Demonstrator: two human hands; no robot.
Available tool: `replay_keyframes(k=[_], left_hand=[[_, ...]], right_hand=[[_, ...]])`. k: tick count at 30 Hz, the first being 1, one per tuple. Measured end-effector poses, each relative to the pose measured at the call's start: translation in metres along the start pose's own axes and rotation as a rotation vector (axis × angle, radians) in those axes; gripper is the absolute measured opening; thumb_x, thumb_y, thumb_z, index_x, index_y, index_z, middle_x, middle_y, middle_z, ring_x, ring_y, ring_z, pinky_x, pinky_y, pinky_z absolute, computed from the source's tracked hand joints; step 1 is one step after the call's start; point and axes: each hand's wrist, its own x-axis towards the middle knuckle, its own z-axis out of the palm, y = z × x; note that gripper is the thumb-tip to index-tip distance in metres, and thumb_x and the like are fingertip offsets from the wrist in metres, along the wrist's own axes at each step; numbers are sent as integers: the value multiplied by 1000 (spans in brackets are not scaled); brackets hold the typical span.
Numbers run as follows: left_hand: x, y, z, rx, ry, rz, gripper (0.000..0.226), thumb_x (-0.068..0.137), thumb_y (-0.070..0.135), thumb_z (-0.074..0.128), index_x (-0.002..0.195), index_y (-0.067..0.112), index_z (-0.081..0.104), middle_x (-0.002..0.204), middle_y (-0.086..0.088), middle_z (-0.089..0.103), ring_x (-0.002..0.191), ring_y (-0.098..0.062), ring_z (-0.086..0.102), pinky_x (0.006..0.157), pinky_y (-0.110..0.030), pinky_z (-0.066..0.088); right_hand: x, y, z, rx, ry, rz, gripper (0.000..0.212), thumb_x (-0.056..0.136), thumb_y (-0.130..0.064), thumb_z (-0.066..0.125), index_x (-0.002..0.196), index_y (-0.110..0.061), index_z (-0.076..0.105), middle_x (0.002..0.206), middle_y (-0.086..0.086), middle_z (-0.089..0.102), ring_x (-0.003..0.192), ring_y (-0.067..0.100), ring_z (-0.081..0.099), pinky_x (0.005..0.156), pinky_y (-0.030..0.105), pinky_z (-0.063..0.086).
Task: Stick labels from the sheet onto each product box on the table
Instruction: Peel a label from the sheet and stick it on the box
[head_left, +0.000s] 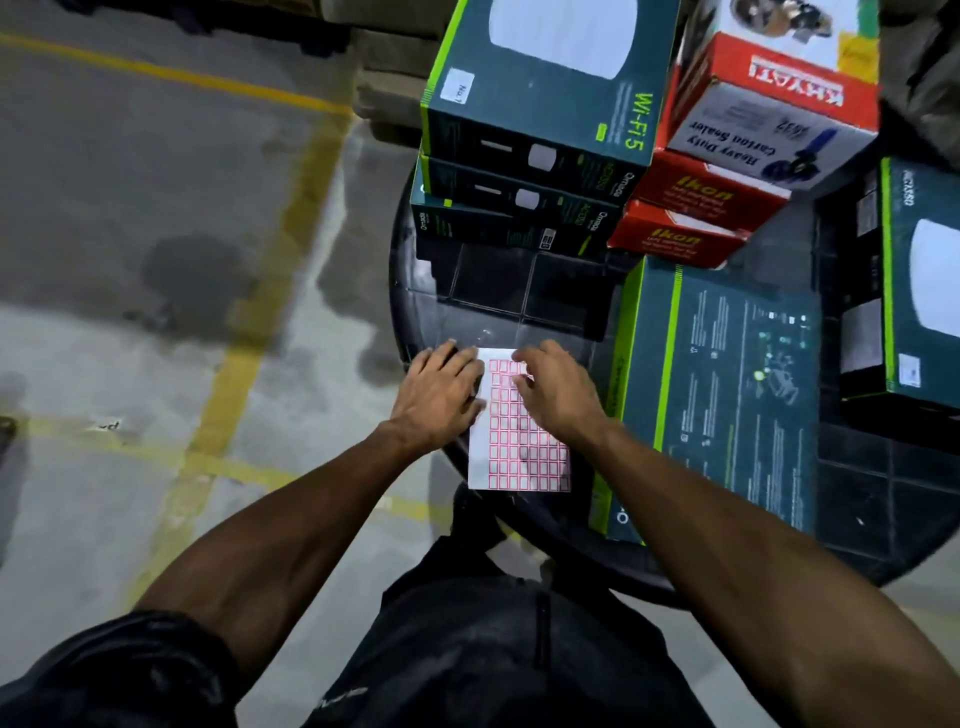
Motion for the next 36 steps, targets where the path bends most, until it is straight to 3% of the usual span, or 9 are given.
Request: replay_keyframes(k=[8,11,18,26,31,36], left_hand=[[-3,-4,7,-53,-1,-33,57,98,48,42,148,20,34,159,3,25,148,-24,15,118,-45,8],[-2,-4,8,-47,-15,-30,57,99,48,39,148,20,33,160,3,22,148,-25,13,118,-45,6],[0,-4,8,-44,-42,-44,57,99,48,38,148,20,32,161,3,20,149,-25,11,118,-48,6],[0,-2,5,-45,-69,-54,56,99,48,36,148,21,31,162,4,17,149,-24,9,118,-48,5],[0,-2,4,-42,-75,-52,57,99,49,35,149,21,30,162,4,17,149,-25,9,119,-49,5],[1,-2,5,-34,-73,-50,56,99,49,35,148,21,31,161,3,19,149,-26,10,118,-50,6]], right_hand=[[20,-8,20,-33,-42,-24,37,100,-24,52,136,-15,52,120,6,50,102,25,58,87,45,52],[23,-10,25,-83,-54,-33,31,102,-26,46,129,-14,55,114,6,50,96,25,58,82,47,52],[25,-9,29,-136,-33,-30,29,104,-27,38,119,-18,61,110,3,50,88,22,58,70,37,49],[35,-17,26,-131,-35,6,17,101,-24,49,113,-18,60,107,4,49,84,25,58,73,42,53],[37,-17,29,-276,42,-52,19,94,-15,57,111,-17,62,106,4,53,95,23,48,78,34,37],[33,-13,30,-254,57,-92,23,93,-13,59,116,-15,59,109,3,53,95,19,46,82,31,37]])
